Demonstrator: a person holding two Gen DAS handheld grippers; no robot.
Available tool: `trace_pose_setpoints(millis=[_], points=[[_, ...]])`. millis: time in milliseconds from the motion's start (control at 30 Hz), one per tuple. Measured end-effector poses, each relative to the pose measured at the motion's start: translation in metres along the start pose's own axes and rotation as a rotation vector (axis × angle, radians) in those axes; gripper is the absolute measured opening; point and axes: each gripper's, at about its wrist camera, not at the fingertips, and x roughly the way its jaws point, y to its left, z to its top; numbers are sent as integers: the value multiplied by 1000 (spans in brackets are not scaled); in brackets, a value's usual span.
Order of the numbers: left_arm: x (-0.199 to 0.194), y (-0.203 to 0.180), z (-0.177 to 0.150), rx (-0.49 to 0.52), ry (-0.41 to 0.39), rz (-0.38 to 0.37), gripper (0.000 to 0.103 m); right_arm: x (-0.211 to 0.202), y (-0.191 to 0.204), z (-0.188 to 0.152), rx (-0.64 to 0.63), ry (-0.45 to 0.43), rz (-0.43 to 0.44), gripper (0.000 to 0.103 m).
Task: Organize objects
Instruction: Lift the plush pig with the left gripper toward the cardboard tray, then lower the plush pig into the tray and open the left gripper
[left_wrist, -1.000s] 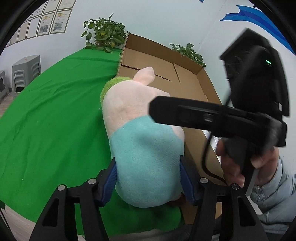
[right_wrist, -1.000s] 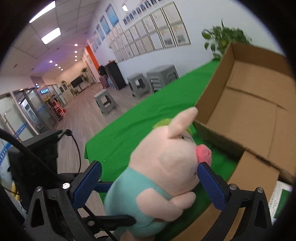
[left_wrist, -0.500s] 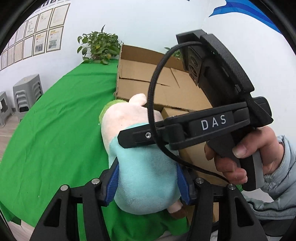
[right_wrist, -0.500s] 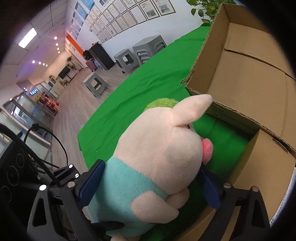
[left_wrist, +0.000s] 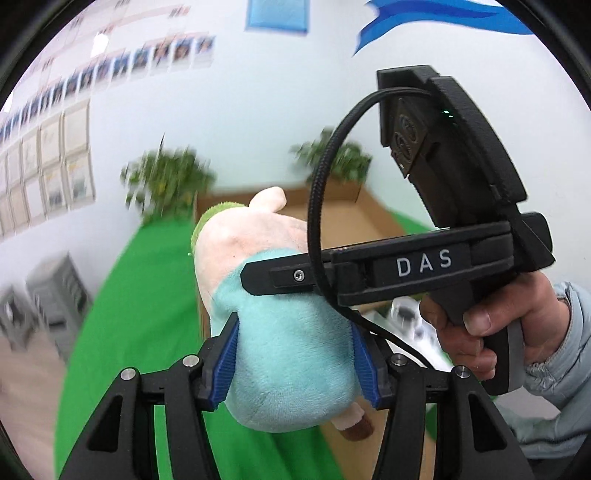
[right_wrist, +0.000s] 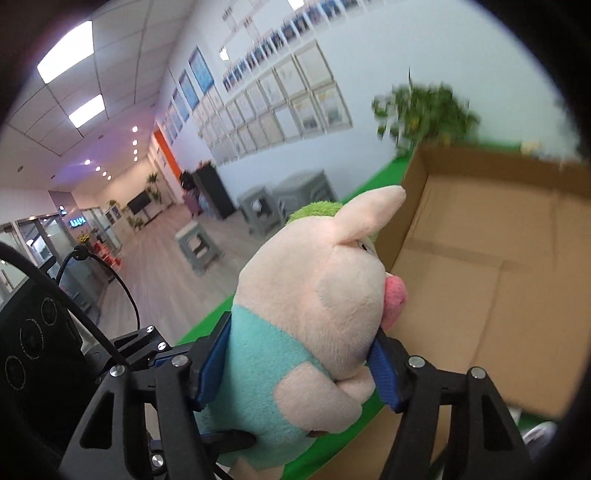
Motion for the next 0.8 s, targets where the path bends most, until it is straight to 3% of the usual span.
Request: trace_pose_setpoints(millis=[200, 300, 400, 500, 600, 800], points=[[11, -16, 68, 86, -161, -11, 53, -48, 1, 53, -121, -187, -102, 62], [14, -13, 93, 97, -208, -8, 53, -48, -3, 79, -160, -227, -124, 62], [29, -3, 109, 87, -206, -2, 53, -24, -13, 101, -186, -214, -111, 61], [67, 18, 112, 40, -151, 3, 53, -7, -26, 108, -182, -171, -92, 61], [134, 67, 105, -13, -67, -8, 52, 25, -54, 97, -157, -96, -67, 61], [217, 108, 54, -121, 124, -35, 52, 94, -104, 63, -53, 66, -24, 61]])
